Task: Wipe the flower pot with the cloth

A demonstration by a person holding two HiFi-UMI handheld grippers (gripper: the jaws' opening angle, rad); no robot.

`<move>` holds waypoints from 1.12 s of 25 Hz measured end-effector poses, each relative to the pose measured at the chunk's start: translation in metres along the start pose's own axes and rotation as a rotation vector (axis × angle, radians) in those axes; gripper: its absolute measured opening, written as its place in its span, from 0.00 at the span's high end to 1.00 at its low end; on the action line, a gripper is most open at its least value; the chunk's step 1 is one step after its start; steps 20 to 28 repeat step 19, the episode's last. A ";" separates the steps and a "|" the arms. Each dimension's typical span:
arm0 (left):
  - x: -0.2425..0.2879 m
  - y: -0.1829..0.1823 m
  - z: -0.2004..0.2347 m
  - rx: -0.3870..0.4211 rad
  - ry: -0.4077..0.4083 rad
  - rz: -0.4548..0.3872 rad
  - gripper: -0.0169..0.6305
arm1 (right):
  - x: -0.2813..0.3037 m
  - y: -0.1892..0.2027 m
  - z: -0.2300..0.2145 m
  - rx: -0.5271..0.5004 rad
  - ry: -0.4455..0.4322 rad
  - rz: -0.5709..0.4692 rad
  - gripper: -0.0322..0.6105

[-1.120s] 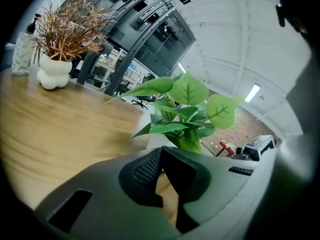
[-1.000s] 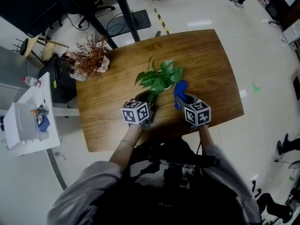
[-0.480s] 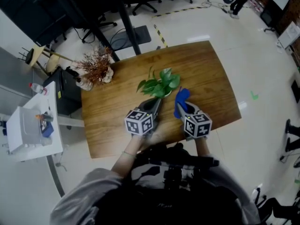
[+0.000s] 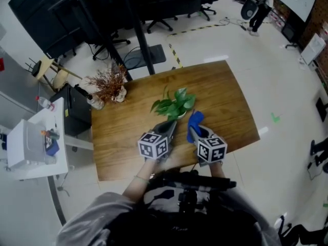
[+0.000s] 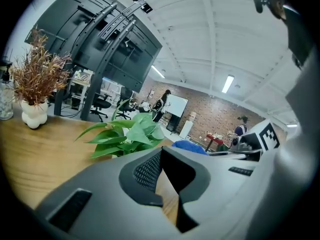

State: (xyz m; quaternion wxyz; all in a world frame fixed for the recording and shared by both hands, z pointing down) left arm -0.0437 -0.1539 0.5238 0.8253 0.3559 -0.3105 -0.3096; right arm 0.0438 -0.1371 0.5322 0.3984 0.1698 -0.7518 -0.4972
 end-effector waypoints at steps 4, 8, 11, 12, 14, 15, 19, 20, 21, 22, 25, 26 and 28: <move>0.000 0.001 0.000 -0.002 0.000 -0.002 0.96 | -0.001 0.004 0.002 -0.004 -0.005 0.006 0.86; 0.000 0.002 0.001 0.003 0.001 0.009 0.96 | 0.002 0.004 0.003 -0.006 -0.006 0.006 0.86; 0.001 0.002 0.003 0.001 -0.004 0.013 0.97 | 0.003 0.000 0.004 -0.008 -0.011 0.000 0.86; 0.002 0.002 0.003 -0.001 -0.004 0.014 0.96 | 0.003 -0.001 0.003 -0.009 -0.011 -0.001 0.86; 0.003 0.003 0.003 -0.002 -0.004 0.016 0.96 | 0.003 -0.001 0.002 -0.008 -0.011 -0.002 0.86; 0.004 0.004 0.003 0.000 -0.005 0.018 0.97 | 0.003 -0.001 0.002 -0.007 -0.012 -0.001 0.86; 0.005 0.007 0.003 0.022 -0.012 0.034 0.96 | 0.004 0.001 0.001 -0.004 -0.014 0.001 0.86; 0.005 0.007 0.003 0.022 -0.012 0.034 0.96 | 0.004 0.001 0.001 -0.004 -0.014 0.001 0.86; 0.005 0.007 0.003 0.022 -0.012 0.034 0.96 | 0.004 0.001 0.001 -0.004 -0.014 0.001 0.86; 0.005 0.007 0.003 0.022 -0.012 0.034 0.96 | 0.004 0.001 0.001 -0.004 -0.014 0.001 0.86; 0.005 0.007 0.003 0.022 -0.012 0.034 0.96 | 0.004 0.001 0.001 -0.004 -0.014 0.001 0.86; 0.005 0.007 0.003 0.022 -0.012 0.034 0.96 | 0.004 0.001 0.001 -0.004 -0.014 0.001 0.86; 0.005 0.007 0.003 0.022 -0.012 0.034 0.96 | 0.004 0.001 0.001 -0.004 -0.014 0.001 0.86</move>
Point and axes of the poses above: the fingertips, and each gripper's own axes: x forward along the fingers, z to its left, y out of its underside, the point moved 1 cm from there along -x, backward along the fingers, and after that the axes turned 11 degrees about -x, right-handed, at the moved point
